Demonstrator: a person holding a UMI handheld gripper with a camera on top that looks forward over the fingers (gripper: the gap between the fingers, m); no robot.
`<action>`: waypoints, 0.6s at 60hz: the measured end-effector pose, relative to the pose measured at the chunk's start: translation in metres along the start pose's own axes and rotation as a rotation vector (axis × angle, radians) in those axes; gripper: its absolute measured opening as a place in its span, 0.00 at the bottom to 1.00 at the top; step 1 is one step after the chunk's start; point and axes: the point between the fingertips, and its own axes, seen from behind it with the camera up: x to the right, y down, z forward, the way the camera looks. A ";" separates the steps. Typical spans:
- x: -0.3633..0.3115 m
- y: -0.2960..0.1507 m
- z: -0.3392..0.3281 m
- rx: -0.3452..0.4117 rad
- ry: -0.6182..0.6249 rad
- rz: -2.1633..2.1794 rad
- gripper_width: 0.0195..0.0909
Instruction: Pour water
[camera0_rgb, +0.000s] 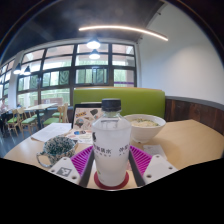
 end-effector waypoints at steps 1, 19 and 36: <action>0.000 0.001 -0.001 -0.005 0.000 -0.006 0.75; 0.002 -0.011 -0.086 -0.018 0.042 -0.033 0.89; -0.034 -0.034 -0.225 -0.012 -0.016 0.021 0.89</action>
